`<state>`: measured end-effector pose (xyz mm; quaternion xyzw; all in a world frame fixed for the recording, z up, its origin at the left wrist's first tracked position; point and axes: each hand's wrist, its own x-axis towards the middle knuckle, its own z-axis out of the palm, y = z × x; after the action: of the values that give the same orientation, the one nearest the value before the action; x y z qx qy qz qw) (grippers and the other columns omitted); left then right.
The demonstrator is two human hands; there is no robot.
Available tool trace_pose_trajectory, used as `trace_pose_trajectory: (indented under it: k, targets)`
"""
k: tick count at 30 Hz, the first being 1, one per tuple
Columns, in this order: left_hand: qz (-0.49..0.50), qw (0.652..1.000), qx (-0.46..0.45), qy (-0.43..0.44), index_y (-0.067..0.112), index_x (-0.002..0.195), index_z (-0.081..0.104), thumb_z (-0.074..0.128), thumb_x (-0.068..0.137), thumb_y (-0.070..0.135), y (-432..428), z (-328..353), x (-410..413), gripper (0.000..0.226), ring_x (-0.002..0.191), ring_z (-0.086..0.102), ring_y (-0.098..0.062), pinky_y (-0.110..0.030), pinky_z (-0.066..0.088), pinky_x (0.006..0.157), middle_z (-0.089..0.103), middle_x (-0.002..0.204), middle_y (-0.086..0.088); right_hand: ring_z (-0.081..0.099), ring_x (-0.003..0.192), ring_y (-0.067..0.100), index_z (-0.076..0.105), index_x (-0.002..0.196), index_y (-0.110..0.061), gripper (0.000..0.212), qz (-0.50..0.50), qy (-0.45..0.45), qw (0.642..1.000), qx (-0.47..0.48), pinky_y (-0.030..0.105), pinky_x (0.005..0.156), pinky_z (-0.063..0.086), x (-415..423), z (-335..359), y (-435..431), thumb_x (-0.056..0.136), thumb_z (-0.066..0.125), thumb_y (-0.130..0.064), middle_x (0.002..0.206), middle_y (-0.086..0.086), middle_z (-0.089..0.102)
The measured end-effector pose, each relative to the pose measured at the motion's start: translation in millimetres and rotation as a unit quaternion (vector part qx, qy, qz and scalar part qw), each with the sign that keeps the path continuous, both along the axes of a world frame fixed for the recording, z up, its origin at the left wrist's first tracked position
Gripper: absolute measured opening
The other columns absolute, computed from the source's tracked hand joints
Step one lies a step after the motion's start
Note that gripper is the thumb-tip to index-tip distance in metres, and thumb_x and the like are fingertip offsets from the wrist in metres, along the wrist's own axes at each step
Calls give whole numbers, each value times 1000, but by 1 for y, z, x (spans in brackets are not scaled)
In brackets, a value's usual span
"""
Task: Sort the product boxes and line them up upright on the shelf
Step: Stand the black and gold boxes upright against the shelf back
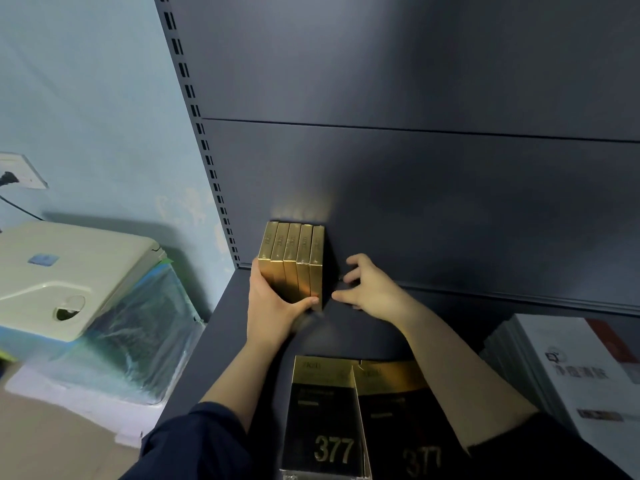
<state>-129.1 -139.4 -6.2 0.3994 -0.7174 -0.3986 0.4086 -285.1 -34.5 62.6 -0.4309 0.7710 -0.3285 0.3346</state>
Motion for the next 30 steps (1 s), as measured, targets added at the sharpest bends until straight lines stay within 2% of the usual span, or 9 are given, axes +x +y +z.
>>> trace_pose_trajectory:
  k: [3,7,11,13,16,18,22,27,30]
  targets:
    - [0,1000,-3,3,37,133,22,96,46,27,1,0,0,115,120,38,-2,-24,31,103,40,127,15,59,99,11,37,140,-24,66,14,20,999,23,18,72,44,-6,14,23,85,72,-31,128,-3,54]
    - [1,1000,-3,3,21,144,22,96,47,25,3,0,0,122,123,37,-3,-22,28,105,39,128,14,57,104,5,48,126,-35,58,73,47,990,107,27,91,44,-13,31,64,76,76,-43,121,-14,58]
    - [6,999,26,24,21,150,12,95,49,26,1,-3,3,130,135,38,-14,-32,29,115,41,144,1,51,116,13,44,133,-36,89,197,158,923,290,36,98,45,-11,35,97,55,82,-59,128,-15,50]
    - [6,999,31,25,21,151,10,95,51,26,2,-3,4,131,138,36,-17,-36,28,117,38,148,-4,53,111,16,50,127,-30,84,216,192,901,324,36,90,48,-5,31,105,55,84,-55,120,-12,53]
    - [-2,1000,22,23,19,150,10,94,54,24,5,-2,4,128,140,33,-17,-34,26,116,35,151,-5,60,96,19,59,106,-20,62,201,163,924,280,36,77,49,-5,21,113,57,84,-49,106,-3,63]
    - [-6,1000,14,22,20,150,11,93,55,25,6,-2,4,126,140,32,-17,-36,27,117,35,151,-4,58,83,20,54,88,-16,48,180,144,941,246,33,65,42,-8,18,115,63,82,-46,92,0,62]
    - [-1,1000,15,23,21,149,12,93,55,27,6,-2,4,124,138,34,-15,-36,28,116,36,149,-3,56,79,17,49,79,-22,35,146,110,964,193,33,66,40,-16,16,118,72,79,-40,86,-1,59]
    - [-10,999,17,35,17,150,13,92,57,25,9,-1,9,122,130,31,-3,-23,26,110,36,149,-2,67,96,25,60,101,-27,27,-8,-31,999,-19,43,78,55,-24,14,110,81,74,-14,102,8,70]
    - [-20,999,21,33,23,149,14,91,54,35,10,-3,14,123,137,35,-12,-32,29,116,36,149,-1,67,99,25,59,106,-27,27,-89,-60,990,-87,47,80,57,-25,17,101,87,68,-10,106,7,70]
